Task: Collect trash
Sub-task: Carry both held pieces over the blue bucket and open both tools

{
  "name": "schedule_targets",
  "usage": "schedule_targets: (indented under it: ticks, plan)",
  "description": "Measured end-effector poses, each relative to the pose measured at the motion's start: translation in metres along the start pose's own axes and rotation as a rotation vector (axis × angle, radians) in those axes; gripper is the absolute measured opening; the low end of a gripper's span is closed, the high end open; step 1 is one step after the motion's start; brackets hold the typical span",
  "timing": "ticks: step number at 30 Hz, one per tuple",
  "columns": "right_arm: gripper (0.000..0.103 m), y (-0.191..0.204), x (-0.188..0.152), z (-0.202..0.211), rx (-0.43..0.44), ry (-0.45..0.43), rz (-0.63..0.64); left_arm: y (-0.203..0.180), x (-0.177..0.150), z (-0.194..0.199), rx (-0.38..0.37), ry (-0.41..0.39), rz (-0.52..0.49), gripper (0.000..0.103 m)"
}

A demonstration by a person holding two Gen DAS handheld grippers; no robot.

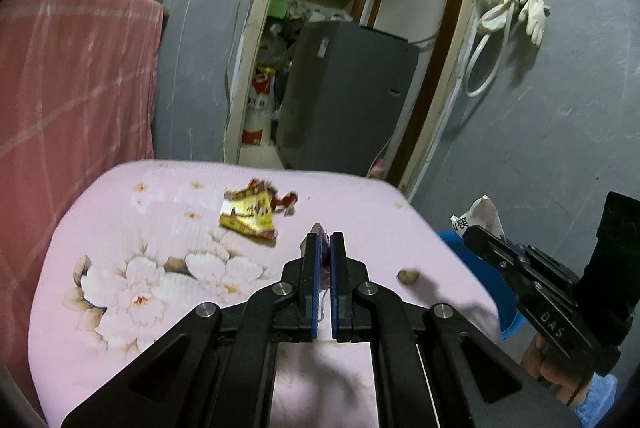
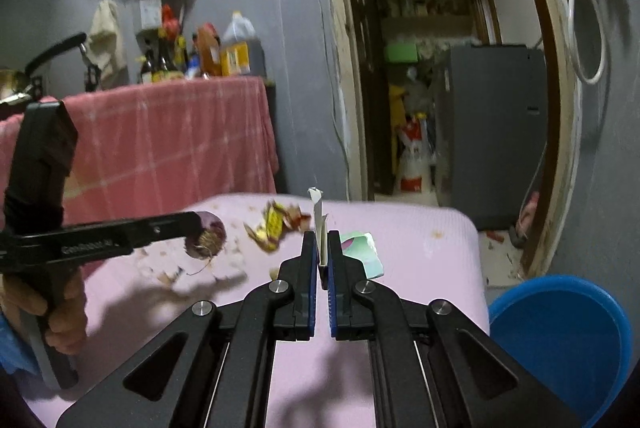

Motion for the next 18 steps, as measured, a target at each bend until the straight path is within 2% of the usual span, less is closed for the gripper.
schedule_targets:
  ticks: [3, 10, 18]
  plan:
    - [0.002, 0.004, 0.008, 0.012, 0.016, -0.054, 0.008, -0.005, 0.007, 0.007, -0.006, -0.028, -0.01, 0.002]
    - [0.002, -0.002, 0.025, 0.048, -0.033, -0.192, 0.012, -0.029, 0.021, 0.019, -0.044, -0.088, -0.041, 0.002]
    - [0.002, -0.043, 0.037, 0.085, -0.112, -0.277, -0.049, -0.095, 0.043, 0.007, -0.144, -0.134, -0.08, 0.002]
Point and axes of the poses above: each gripper's, at about its wrist camera, not at the fingertips, and z roughly against the way its jaws point, y to its left, x to its top, the point moved 7 cm from there along -z, roughly the way its jaws point, and after that the axes turned 9 degrees about y, right-handed, at the moved point
